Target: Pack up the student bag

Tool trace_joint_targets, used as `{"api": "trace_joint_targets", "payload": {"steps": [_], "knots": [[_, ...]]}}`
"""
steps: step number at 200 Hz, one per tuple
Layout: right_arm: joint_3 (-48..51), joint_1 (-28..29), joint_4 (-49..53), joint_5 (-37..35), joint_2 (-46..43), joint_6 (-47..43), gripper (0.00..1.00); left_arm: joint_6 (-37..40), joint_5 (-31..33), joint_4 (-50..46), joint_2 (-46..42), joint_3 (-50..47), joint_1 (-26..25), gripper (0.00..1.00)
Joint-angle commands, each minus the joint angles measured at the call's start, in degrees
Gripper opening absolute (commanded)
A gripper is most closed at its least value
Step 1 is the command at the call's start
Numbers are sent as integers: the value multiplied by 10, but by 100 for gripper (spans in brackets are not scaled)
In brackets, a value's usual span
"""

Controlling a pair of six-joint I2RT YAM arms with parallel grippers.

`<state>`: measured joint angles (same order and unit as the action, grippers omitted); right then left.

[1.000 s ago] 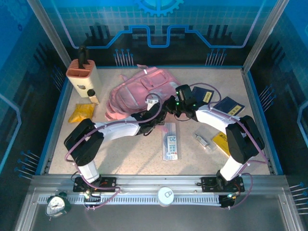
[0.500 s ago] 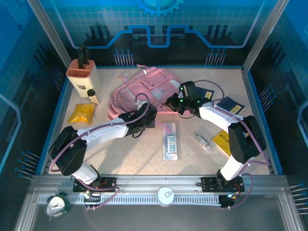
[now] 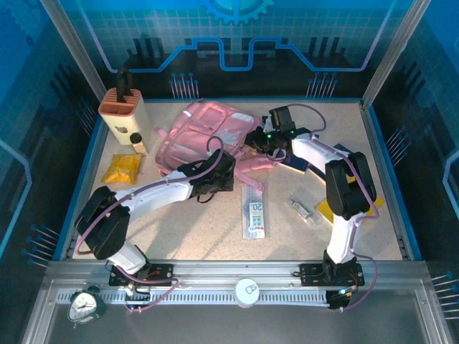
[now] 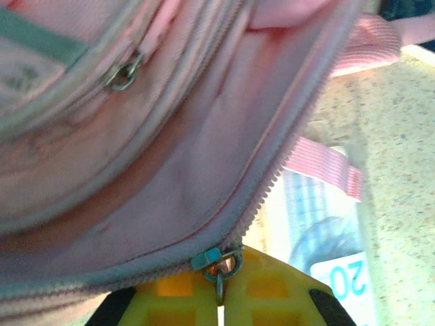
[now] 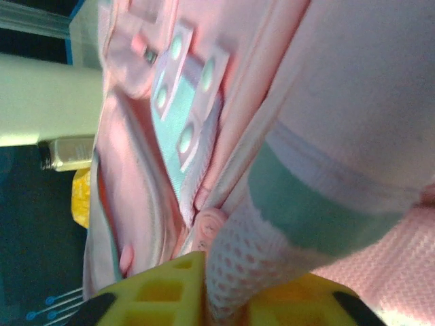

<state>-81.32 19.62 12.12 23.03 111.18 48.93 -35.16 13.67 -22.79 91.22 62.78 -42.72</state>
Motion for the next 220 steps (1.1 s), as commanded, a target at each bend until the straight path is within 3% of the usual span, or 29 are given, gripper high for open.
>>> {"api": "trace_joint_targets", "payload": {"steps": [1, 31, 70, 93, 120, 177, 220], "knots": [[-65, -21, 30, 9, 28, -59, 32, -27, -25, -17, 30, 55, -17, 0], [-40, -38, 62, 28, -6, -74, 47, -34, 3, -49, 53, 94, -16, 0], [42, -31, 113, 82, -84, -71, 63, -28, -24, -10, 43, 74, -16, 0], [121, -10, 59, 78, -126, -28, 68, -19, -37, 9, 43, 67, -16, 0], [158, 15, -24, 102, -112, 53, 69, -12, -51, 20, 46, 62, -16, 0], [153, 43, -86, 65, -64, 102, 56, 3, -75, 20, 43, 58, -17, 0], [155, 39, -101, 31, -55, 87, 28, 23, -66, 5, 40, 55, -16, 0]]}}
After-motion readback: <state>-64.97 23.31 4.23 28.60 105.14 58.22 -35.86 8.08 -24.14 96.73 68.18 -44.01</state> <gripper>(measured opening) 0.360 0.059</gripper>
